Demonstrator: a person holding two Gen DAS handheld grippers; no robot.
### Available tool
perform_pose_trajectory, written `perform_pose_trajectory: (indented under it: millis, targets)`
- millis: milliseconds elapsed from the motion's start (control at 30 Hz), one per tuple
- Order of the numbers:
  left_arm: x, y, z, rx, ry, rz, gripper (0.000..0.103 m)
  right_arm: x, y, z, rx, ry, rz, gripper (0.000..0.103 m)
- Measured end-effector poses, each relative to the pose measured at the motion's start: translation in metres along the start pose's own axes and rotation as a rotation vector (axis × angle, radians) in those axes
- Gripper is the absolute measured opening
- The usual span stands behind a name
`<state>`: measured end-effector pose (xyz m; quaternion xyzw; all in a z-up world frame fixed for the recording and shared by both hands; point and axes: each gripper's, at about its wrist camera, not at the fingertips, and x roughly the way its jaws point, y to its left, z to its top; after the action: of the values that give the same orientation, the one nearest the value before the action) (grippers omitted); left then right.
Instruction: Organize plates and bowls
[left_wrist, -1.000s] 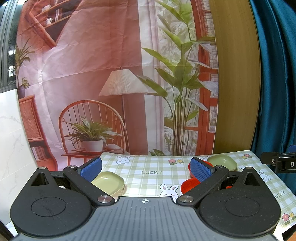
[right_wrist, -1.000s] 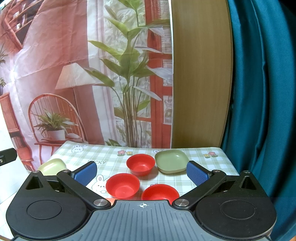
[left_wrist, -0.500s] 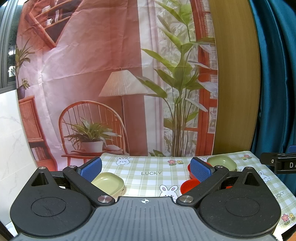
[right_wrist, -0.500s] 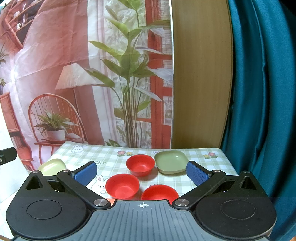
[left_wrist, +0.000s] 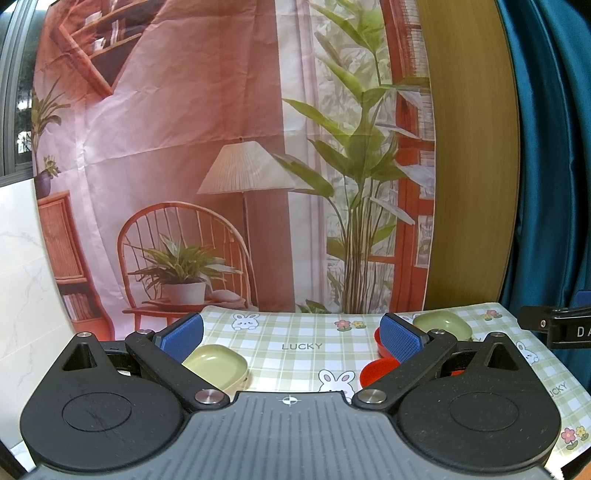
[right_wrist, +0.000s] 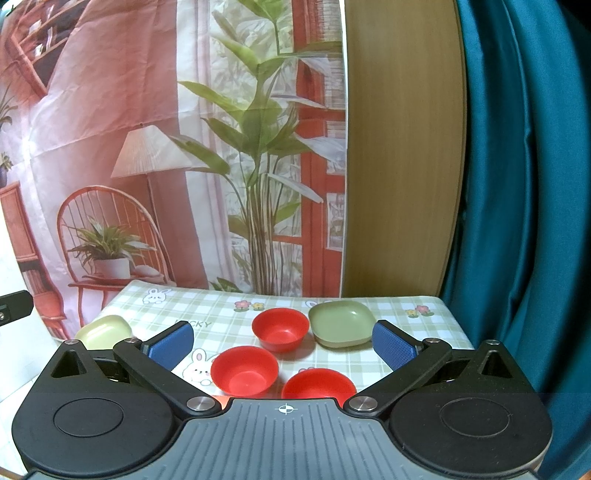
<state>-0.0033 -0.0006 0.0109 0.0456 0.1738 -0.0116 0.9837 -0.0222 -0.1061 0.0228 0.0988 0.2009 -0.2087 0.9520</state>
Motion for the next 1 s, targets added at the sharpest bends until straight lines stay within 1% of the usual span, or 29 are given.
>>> perform_pose_trajectory:
  millis: [300,533,600,667,733,867,1000]
  targets:
    - [0.001,-0.001,-0.002,0.001,0.001,0.000,0.103,0.000,0.000,0.000,0.000,0.001,0.000,0.103]
    - [0.006,0.002,-0.003,-0.006,0.008,0.021,0.103,0.001,0.001,0.000,0.000,0.002,0.000,0.103]
    - [0.008,0.004,-0.002,-0.006,0.005,0.032,0.103,0.005,-0.002,0.005,0.001,0.005,0.001,0.103]
    - [0.011,0.007,0.000,0.002,-0.011,0.039,0.103,0.011,-0.003,0.004,0.004,0.013,0.007,0.103]
    - [0.017,0.013,0.003,0.005,-0.015,0.038,0.103,0.016,-0.001,-0.002,0.011,0.021,0.016,0.103]
    - [0.033,0.036,0.011,-0.018,-0.018,0.031,0.102,0.038,-0.001,0.011,0.046,0.014,0.040,0.103]
    - [0.052,0.057,0.018,0.007,-0.023,0.026,0.102,0.062,0.001,0.019,0.064,0.016,0.080,0.103]
